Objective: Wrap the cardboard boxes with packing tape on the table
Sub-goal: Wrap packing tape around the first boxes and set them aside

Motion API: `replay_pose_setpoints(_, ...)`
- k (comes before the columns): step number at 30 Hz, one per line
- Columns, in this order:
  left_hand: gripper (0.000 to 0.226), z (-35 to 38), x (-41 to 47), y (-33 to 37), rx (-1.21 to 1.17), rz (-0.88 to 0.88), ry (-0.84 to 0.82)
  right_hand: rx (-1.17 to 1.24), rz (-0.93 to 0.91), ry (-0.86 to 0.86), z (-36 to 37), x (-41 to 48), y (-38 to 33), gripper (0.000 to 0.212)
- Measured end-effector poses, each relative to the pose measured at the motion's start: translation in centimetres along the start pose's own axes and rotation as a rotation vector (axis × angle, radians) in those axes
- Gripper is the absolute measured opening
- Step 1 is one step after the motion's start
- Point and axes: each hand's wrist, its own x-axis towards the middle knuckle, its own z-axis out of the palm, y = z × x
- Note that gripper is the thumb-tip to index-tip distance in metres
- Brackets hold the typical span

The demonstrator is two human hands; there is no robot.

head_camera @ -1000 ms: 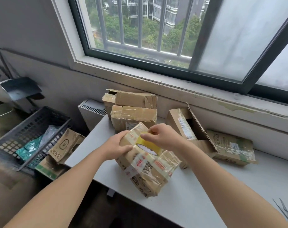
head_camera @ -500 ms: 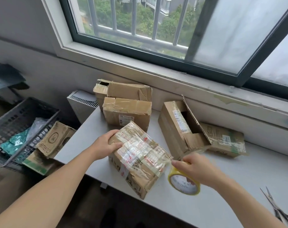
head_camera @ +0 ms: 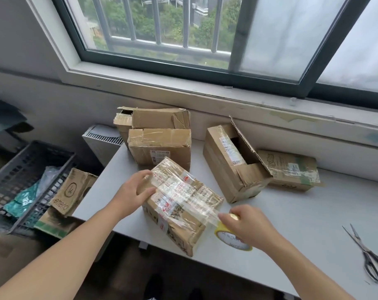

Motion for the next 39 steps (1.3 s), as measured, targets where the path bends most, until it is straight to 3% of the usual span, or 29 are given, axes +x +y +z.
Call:
replay_pose_setpoints(5, 0.039, -0.1, 0.1, -0.2, 0.038, 0.04, -0.01, 0.055, -0.05, 0.12, -2.4, -0.1, -1.2, 0.045)
replay_pose_setpoints(13, 0.05, 0.6, -0.3, -1.2, 0.165, 0.114, -0.002, 0.012, 0.039, 0.036, 1.1, 0.2, 1.0, 0.047)
replay_pose_setpoints(15, 0.053, 0.7, -0.3, -1.3, 0.322, 0.163, 0.017, 0.0, 0.042, 0.028, 1.4, 0.1, 1.0, 0.048)
replay_pose_setpoints(18, 0.067, 0.5, -0.2, -0.5, 0.684, 0.384, 0.022, -0.002, 0.038, 0.033, 1.8, -0.1, 1.0, 0.048)
replay_pose_setpoints(22, 0.075, 0.5, -0.3, 0.8, 0.828, 0.466, -0.086, 0.046, 0.04, 0.036, 2.1, -0.4, 0.9, 0.051)
replay_pose_setpoints(28, 0.055, 0.8, -0.2, 0.5, 0.731, 0.351, -0.134, 0.143, 0.034, 0.061, 1.1, -1.4, 0.1, 0.051)
replay_pose_setpoints(33, 0.055, 0.7, -0.3, 1.7, 0.748, 0.265, -0.185, 0.105, -0.07, 0.177, -1.9, -1.3, -2.5, 0.048)
replay_pose_setpoints(37, 0.091, 2.0, -1.4, 2.8, 0.793, 0.206, -0.153, -0.023, -0.174, 0.251, -5.0, -0.1, -4.5, 0.046)
replay_pose_setpoints(39, 0.087, 2.9, -1.7, 3.7, 0.755, 0.098, -0.113, -0.109, -0.22, 0.245, -6.4, 0.8, -5.2, 0.047)
